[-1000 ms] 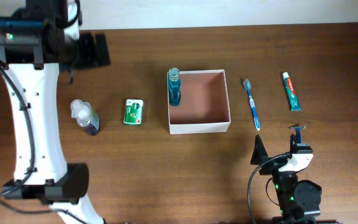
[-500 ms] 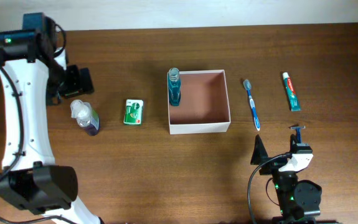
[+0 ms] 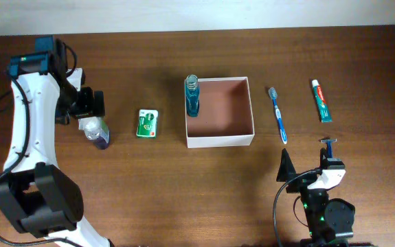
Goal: Pack container
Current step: 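Raise the left gripper and move it toward the soap pump bottle, then lower the left gripper and grasp the soap pump bottle top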
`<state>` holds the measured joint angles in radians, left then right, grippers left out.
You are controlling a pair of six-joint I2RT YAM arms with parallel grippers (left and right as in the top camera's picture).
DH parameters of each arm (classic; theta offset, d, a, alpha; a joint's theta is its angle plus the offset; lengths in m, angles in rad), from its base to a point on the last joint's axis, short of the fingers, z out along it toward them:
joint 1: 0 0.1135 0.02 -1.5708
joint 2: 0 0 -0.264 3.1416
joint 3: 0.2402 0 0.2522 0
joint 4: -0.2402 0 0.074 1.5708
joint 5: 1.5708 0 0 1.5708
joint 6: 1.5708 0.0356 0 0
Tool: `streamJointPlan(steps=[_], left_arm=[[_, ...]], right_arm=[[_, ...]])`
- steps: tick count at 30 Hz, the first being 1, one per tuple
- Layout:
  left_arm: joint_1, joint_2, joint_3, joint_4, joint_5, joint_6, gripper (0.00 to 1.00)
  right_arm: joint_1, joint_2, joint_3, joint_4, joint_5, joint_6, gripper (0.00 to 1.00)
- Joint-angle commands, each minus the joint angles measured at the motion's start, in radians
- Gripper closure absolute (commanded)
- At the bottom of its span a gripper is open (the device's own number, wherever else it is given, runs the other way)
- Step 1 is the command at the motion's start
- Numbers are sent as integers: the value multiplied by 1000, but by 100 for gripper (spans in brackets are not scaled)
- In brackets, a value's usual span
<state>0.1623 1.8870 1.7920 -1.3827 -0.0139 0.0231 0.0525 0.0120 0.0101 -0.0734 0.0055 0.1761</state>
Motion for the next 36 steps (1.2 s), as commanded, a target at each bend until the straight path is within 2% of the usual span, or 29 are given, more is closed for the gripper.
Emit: streamJointPlan(steps=[1, 29, 34, 36], left_arm=[[4, -16, -32, 24, -1, 54, 1], [4, 111, -95, 99, -1, 22, 1], [4, 111, -95, 96, 0, 14, 11], [4, 111, -95, 95, 0, 10, 20]], right_arm=[[6, -8, -5, -6, -2, -3, 2], [6, -8, -5, -6, -2, -3, 2], [6, -8, -5, -6, -2, -3, 2], [6, -8, -5, -6, -2, -3, 2]])
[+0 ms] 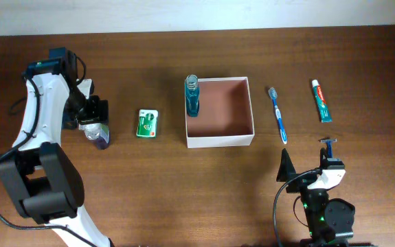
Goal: Pack container
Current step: 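Lower the left gripper and grasp the soap pump bottle top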
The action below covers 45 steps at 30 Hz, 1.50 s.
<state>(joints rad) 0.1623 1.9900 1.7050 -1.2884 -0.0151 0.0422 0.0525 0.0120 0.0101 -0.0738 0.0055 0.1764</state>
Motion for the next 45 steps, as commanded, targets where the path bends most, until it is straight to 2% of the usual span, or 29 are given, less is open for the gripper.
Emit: streamJointPlan(steps=[1, 2, 4, 6, 11, 15, 17, 20, 24, 27, 30, 35, 38, 45], left_arm=[[4, 8, -8, 1, 0, -16, 24], [4, 8, -8, 2, 0, -20, 26], [4, 8, -9, 2, 0, -20, 37], [4, 8, -8, 1, 1, -21, 44], [4, 8, -8, -10, 0, -27, 53], [4, 8, -8, -9, 1, -27, 55], [4, 8, -8, -10, 1, -27, 62], [4, 8, -8, -13, 1, -27, 64], [4, 7, -6, -13, 1, -27, 74], [4, 7, -2, -12, 1, -27, 77], [4, 7, 8, -18, 2, -31, 87], [4, 7, 41, -40, 2, -31, 88], [4, 7, 64, -55, 11, -31, 94], [4, 7, 135, -73, 65, -52, 94]], right_arm=[[6, -8, -5, -6, -2, -4, 2], [6, -8, -5, -6, -2, -4, 2], [6, -8, -5, -6, -2, -4, 2], [6, -8, -5, -6, -2, -4, 2], [6, -8, -5, -6, -2, -4, 2], [6, -8, -5, -6, -2, -4, 2], [6, -8, -5, -6, -2, -4, 2], [6, -8, -5, -6, -2, -4, 2], [6, -8, -5, -6, -2, -4, 2], [6, -8, -5, -6, -2, -4, 2], [6, -8, -5, -6, -2, -4, 2], [6, -8, -5, -6, -2, -4, 2], [6, -8, -5, -6, -2, -4, 2], [6, -8, -5, -6, -2, -4, 2]])
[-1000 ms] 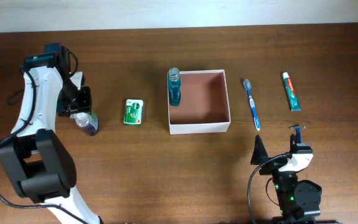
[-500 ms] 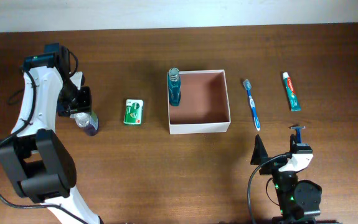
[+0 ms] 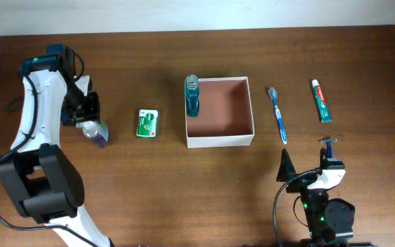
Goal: Pack container
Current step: 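Lower the left gripper and grasp the soap pump bottle top, then lift the soap bottle and carry it over the box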
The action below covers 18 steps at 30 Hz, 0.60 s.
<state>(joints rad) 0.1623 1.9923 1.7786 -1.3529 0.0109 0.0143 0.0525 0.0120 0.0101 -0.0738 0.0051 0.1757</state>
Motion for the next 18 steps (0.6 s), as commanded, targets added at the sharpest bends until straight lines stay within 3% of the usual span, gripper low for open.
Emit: streamJointPlan(steps=[1, 10, 18], left_arm=[[4, 5, 79, -14, 49, -26, 94], [-22, 5, 387, -146, 126, -30, 94], [-151, 5, 769, -235, 124, -61, 94]], right_arm=[[6, -8, -5, -6, -2, -3, 2], [6, -8, -5, -6, -2, -3, 2], [6, -8, -5, -6, -2, -3, 2]])
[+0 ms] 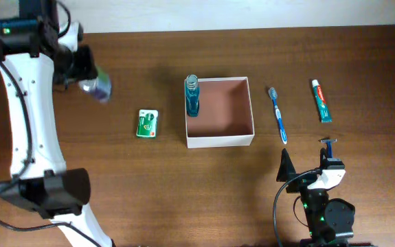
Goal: Pack container
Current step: 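Lift the soap bottle and carry it over the box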
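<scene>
A white box (220,141) with a brown floor stands mid-table, and a teal bottle (192,96) stands upright in its back left corner. My left gripper (87,74) is raised at the far left and is shut on a small clear bottle with a purple base (101,88), which is tilted and off the table. A green packet (147,123) lies left of the box. To the right of it lie a blue toothbrush (277,114), a toothpaste tube (321,100) and a razor (328,143). My right gripper (284,167) is parked at the front right, its fingers together and holding nothing.
The folded right arm's base (328,213) sits at the front right edge, just behind the razor. The left arm's white links (29,137) run down the left side of the table.
My left gripper has come up off the table with the clear purple-based bottle and now holds it higher and farther back. The right arm has not moved.
The left gripper was beside the clear bottle, which lay on the table left of the green packet. At the following two moments it stood over the bottle, close around it. Now it holds the bottle lifted. The box, teal bottle and other items stayed put.
</scene>
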`<state>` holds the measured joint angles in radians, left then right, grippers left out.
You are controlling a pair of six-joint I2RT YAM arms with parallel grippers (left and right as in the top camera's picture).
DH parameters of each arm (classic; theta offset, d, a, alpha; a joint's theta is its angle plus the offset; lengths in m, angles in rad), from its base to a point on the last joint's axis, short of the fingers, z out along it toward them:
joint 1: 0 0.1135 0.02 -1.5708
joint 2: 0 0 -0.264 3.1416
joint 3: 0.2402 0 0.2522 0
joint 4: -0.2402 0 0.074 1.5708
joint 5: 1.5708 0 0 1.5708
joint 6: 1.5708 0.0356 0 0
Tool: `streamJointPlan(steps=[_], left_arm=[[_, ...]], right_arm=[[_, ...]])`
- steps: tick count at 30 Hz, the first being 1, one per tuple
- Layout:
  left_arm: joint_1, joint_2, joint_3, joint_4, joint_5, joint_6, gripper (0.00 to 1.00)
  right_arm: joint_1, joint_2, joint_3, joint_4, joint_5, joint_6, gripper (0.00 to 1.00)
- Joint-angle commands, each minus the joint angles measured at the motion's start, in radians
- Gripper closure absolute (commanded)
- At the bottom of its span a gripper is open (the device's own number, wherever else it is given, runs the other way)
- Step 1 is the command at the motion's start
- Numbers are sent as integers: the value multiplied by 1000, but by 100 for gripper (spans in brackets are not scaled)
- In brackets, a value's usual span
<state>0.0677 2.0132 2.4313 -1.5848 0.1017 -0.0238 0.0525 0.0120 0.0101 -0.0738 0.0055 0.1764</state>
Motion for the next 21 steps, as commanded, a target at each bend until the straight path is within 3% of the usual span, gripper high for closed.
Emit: streamJointPlan(steps=[1, 7, 21], left_arm=[[-84, -16, 158, -2, 33, -31, 94], [-257, -16, 288, 65, 33, -56, 94], [-605, 25, 288, 225, -125, -201, 93]], right_arm=[[6, -8, -5, -6, -2, -4, 2], [6, -8, -5, -6, -2, -4, 2], [6, -8, -5, -6, -2, -4, 2]])
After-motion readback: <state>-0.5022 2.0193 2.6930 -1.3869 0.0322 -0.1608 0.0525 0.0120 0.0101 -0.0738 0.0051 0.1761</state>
